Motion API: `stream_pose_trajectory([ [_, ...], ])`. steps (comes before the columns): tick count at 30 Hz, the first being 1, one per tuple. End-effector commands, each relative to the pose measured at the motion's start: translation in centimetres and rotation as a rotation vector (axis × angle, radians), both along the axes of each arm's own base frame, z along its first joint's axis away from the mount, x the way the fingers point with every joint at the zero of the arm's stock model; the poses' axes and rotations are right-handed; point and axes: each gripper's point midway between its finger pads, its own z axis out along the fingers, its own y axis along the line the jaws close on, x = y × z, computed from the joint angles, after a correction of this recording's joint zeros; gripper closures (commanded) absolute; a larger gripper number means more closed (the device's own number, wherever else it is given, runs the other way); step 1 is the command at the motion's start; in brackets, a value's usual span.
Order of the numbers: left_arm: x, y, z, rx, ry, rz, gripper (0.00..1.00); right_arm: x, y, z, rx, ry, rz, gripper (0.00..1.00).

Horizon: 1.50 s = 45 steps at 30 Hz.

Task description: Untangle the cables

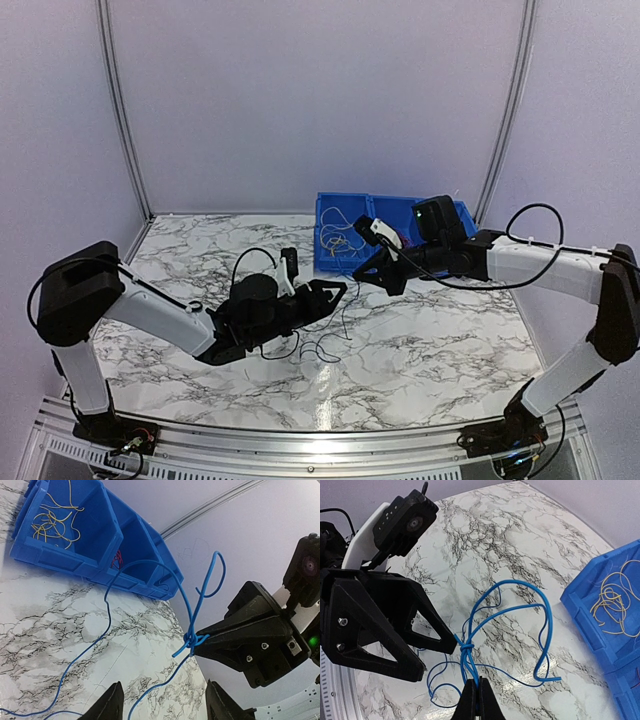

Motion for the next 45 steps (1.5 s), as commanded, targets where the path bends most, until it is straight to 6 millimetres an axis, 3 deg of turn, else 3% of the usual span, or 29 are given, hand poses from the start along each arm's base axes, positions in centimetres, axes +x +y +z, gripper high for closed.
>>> stream_pose_trajectory([
  [1,0.6,-1.1,0.7,-0.03,-0.015,0.004,0.43,0.9,0.3,1.6,0.022,-0.037,-0.02,1.0],
  [8,1.3,-1.6,1.0,-0.047,-0.02,0.013,0.46,0.5,0.4,1.6,0.015,-0.048,-0.005,1.0],
  [22,3.0,-0.9,0.1,-0.079,0.013,0.066,0.56,-0.3,0.9,1.4,0.014,-0.045,0.03,1.0],
  [33,1.7,-0.7,1.2,-0.104,0.018,0.019,0.55,1.1,0.4,1.1,-0.017,-0.072,-0.043,1.0],
  [45,2.0,-2.0,1.5,-0.129,0.021,-0.005,0.55,1.1,0.5,0.9,-0.029,-0.079,-0.045,1.0],
])
